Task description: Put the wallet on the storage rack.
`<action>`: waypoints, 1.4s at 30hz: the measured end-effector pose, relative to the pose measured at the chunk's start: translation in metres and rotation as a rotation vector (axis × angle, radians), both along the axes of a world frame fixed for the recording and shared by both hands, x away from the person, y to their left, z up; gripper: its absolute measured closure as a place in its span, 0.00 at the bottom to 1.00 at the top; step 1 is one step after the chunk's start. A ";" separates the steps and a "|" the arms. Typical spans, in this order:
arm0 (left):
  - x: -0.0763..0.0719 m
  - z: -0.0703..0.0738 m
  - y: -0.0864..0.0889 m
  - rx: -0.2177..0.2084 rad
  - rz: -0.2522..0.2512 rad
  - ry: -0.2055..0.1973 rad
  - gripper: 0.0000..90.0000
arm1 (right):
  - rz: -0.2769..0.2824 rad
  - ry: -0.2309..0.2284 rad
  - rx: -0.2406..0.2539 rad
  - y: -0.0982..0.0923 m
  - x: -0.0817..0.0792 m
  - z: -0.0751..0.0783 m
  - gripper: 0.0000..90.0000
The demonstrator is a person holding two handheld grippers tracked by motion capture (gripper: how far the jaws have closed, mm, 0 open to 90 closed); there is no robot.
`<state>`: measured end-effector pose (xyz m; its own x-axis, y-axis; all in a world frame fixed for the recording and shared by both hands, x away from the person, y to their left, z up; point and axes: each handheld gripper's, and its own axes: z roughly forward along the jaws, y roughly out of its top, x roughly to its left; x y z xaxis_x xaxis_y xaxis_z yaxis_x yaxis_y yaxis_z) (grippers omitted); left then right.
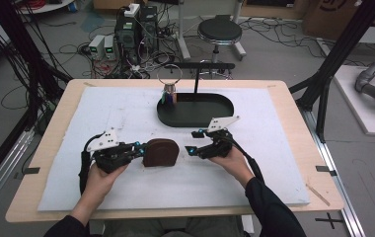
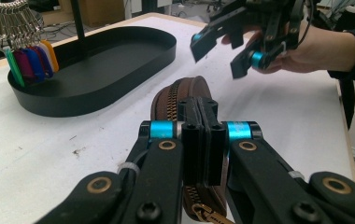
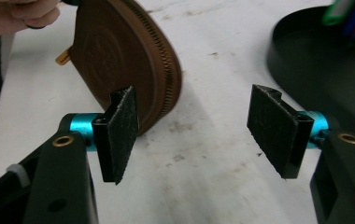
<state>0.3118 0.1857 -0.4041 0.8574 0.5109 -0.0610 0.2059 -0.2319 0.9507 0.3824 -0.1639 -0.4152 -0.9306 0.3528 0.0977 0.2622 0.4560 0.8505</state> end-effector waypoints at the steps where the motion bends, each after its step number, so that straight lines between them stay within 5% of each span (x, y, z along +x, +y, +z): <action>1: 0.000 0.000 0.001 0.003 0.002 0.000 0.98 | 0.012 0.009 -0.003 0.004 0.001 -0.002 0.40; 14: 0.000 -0.002 0.003 -0.002 -0.012 0.003 0.98 | 0.141 0.146 0.011 0.040 0.016 -0.025 0.46; 16: 0.000 -0.002 0.003 -0.003 -0.007 0.004 0.98 | 0.160 0.166 0.017 0.043 0.015 -0.027 0.53; 28: 0.000 0.000 0.011 -0.032 0.011 0.006 0.95 | 0.190 0.063 0.005 0.035 0.007 -0.011 0.76; 34: 0.000 0.007 0.008 -0.020 0.009 0.011 0.65 | 0.181 0.021 0.000 0.025 0.002 0.003 0.77; 38: 0.002 0.008 0.002 0.002 -0.029 0.015 0.50 | 0.205 0.021 0.016 0.015 -0.003 0.016 0.77; 42: 0.002 0.010 -0.006 -0.039 -0.137 0.041 0.47 | 0.269 0.018 0.032 0.005 -0.011 0.026 0.77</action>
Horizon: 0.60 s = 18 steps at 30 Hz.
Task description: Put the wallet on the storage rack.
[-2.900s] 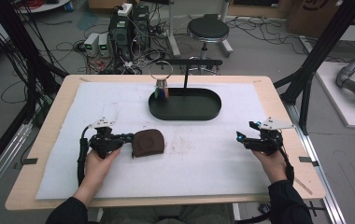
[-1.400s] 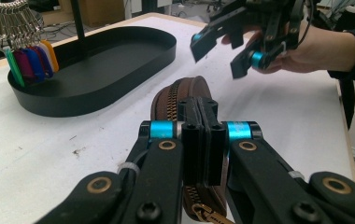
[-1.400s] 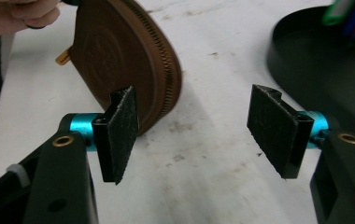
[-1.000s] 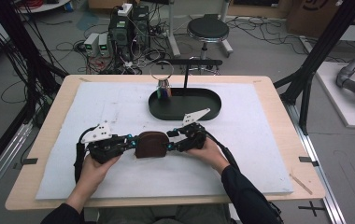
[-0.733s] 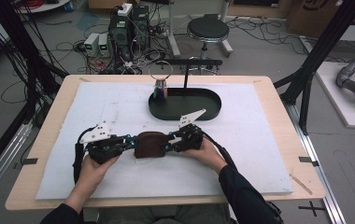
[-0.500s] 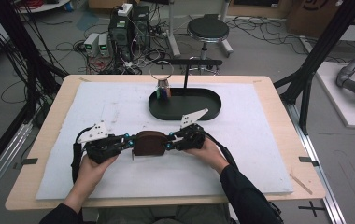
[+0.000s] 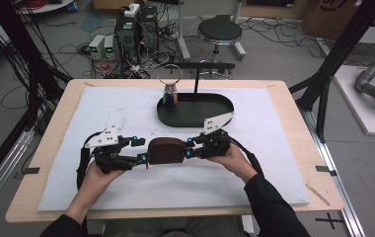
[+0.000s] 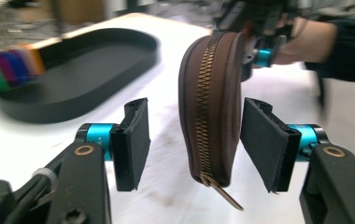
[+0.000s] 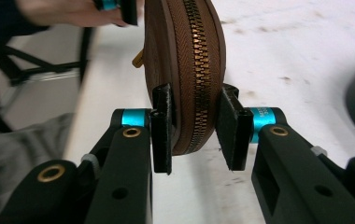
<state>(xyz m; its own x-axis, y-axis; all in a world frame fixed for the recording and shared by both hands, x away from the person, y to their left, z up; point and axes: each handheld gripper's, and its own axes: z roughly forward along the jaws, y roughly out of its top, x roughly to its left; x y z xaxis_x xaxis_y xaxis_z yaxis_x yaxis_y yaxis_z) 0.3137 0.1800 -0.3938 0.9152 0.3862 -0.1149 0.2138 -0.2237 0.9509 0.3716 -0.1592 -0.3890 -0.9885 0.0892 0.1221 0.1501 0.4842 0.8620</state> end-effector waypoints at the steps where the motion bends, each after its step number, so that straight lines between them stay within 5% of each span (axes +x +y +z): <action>1: -0.001 0.001 -0.002 -0.002 -0.021 -0.003 0.47 | 0.013 0.001 0.001 -0.002 -0.002 0.002 0.77; 8: -0.003 0.002 -0.019 0.011 -0.115 -0.002 0.67 | 0.033 0.015 0.013 -0.014 -0.009 0.009 0.77; 14: -0.001 0.001 -0.020 -0.066 -0.132 0.020 0.77 | 0.011 0.021 0.043 -0.020 -0.011 0.012 0.71; 18: -0.002 0.002 -0.018 -0.108 -0.129 0.010 0.78 | -0.032 0.049 0.133 -0.024 -0.009 0.015 0.57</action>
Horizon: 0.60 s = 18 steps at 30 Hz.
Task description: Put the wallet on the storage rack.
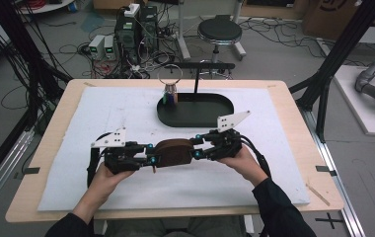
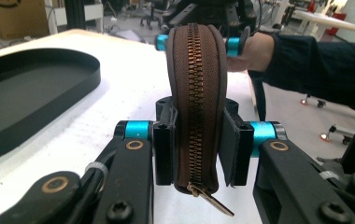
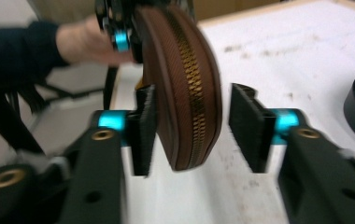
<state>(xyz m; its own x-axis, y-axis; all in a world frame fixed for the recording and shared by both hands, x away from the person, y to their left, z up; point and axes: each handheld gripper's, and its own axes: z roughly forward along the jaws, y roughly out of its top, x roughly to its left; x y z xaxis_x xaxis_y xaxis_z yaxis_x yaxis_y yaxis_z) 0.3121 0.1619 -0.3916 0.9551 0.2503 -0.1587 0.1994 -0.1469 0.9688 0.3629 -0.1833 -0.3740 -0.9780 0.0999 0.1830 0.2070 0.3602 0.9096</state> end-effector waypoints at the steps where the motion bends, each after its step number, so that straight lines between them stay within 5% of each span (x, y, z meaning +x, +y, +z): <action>1: 0.000 0.000 0.001 -0.017 0.002 -0.001 0.78 | -0.006 0.002 0.012 0.000 0.000 0.000 0.56; 5: -0.001 0.001 0.002 -0.048 -0.003 -0.009 0.78 | -0.011 0.008 0.022 0.005 -0.001 0.000 0.51; 8: -0.002 0.002 0.003 -0.047 0.003 -0.018 0.78 | 0.006 -0.001 0.040 0.009 -0.005 0.001 0.66; 12: -0.002 0.002 0.004 -0.048 0.015 -0.011 0.75 | 0.012 -0.023 0.045 0.009 -0.006 0.003 0.72; 18: 0.001 0.004 0.009 -0.028 0.104 0.005 0.43 | -0.027 -0.068 0.014 0.006 -0.007 0.005 0.76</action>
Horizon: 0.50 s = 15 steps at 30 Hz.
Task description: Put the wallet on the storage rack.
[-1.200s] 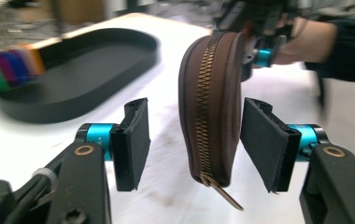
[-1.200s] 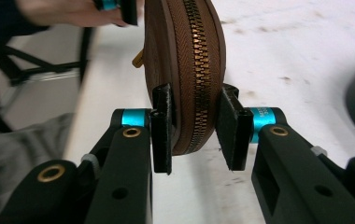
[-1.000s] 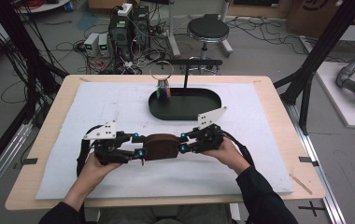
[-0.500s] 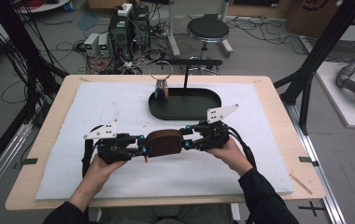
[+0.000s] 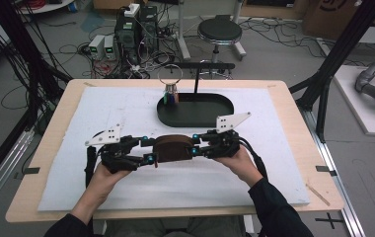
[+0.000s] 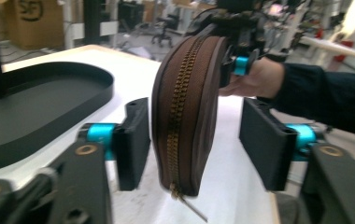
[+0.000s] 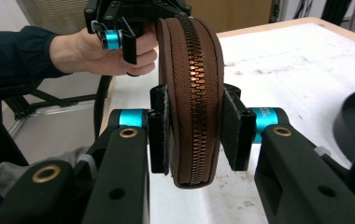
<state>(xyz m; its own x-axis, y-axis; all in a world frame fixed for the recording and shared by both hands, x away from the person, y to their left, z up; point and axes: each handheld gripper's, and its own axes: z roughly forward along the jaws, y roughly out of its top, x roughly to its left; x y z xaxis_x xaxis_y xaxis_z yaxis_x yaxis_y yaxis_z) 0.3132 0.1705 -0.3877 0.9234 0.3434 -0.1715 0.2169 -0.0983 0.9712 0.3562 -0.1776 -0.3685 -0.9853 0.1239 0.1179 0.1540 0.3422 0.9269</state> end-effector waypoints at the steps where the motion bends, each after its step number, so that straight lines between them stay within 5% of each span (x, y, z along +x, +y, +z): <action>1: 0.000 0.000 0.002 0.001 0.015 0.006 0.39 | -0.012 -0.002 0.008 -0.002 0.001 0.001 0.76; 7: 0.000 0.001 0.013 0.012 0.089 -0.004 0.36 | -0.133 -0.038 0.020 -0.015 0.005 0.006 0.76; 15: -0.006 0.001 0.028 0.047 0.171 -0.027 0.31 | -0.365 -0.064 0.045 -0.036 0.016 0.011 0.76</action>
